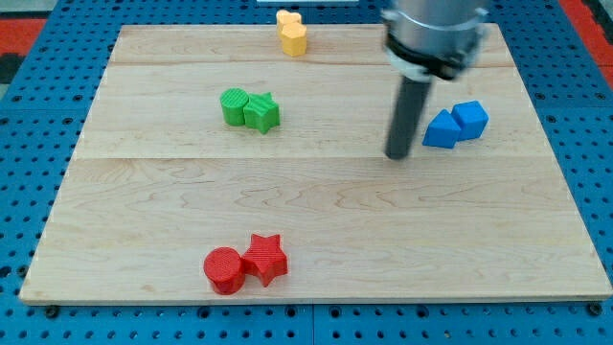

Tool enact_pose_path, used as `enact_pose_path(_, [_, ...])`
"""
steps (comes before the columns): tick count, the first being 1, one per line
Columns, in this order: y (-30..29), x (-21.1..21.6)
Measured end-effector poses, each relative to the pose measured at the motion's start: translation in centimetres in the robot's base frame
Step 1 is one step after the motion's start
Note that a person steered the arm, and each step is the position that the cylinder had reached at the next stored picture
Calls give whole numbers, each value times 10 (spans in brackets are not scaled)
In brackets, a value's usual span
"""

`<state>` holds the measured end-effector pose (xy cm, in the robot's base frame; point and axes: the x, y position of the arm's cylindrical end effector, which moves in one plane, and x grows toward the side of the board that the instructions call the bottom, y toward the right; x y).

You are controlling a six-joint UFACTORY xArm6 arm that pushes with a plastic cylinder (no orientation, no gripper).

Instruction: Push the green blocks towards the left of the board

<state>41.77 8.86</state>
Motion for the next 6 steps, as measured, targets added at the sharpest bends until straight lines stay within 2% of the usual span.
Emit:
enact_pose_path(1, [-58,-50])
enact_pose_path(2, [-131,-49])
enact_pose_path(3, [-182,-23])
enact_pose_path(4, [-214,-19])
enact_pose_path(6, [-212,-34])
